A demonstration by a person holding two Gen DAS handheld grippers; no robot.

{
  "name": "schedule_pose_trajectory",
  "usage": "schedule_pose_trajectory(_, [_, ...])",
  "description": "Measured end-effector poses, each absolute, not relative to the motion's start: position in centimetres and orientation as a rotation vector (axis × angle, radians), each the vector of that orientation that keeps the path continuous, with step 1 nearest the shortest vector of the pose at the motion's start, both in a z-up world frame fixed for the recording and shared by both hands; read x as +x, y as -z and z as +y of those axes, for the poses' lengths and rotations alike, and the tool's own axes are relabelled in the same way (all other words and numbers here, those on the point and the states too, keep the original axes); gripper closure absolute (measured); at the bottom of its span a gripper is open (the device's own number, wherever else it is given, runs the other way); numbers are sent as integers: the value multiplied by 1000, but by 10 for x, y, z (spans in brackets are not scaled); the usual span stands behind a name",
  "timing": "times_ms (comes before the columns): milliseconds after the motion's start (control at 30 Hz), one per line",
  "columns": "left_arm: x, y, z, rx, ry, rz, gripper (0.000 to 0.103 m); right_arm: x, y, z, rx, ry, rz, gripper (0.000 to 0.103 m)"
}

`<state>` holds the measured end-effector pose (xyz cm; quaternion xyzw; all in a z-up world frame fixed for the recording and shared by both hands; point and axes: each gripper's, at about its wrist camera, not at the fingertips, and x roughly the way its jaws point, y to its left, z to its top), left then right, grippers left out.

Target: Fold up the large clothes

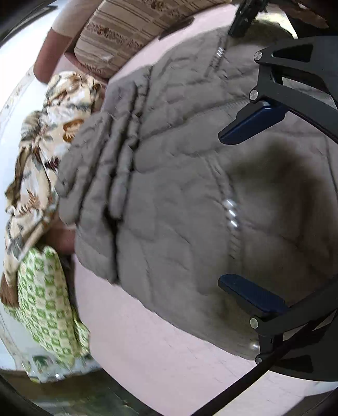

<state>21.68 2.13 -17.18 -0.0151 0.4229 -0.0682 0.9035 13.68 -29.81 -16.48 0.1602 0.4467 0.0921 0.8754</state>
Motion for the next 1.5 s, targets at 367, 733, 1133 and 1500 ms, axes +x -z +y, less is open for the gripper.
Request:
schedule_pose_trajectory(367, [214, 197, 19, 49, 105, 938, 3, 131, 182, -284, 264, -188, 948, 49])
schedule_pose_trajectory(733, [209, 202, 20, 75, 130, 943, 3, 129, 188, -271, 218, -150, 941, 37])
schedule_pose_trajectory(1133, [199, 204, 20, 99, 141, 941, 2, 120, 190, -269, 258, -125, 922, 34])
schedule_pose_trajectory(1500, [183, 207, 20, 113, 137, 920, 0, 108, 192, -265, 259, -143, 876, 24])
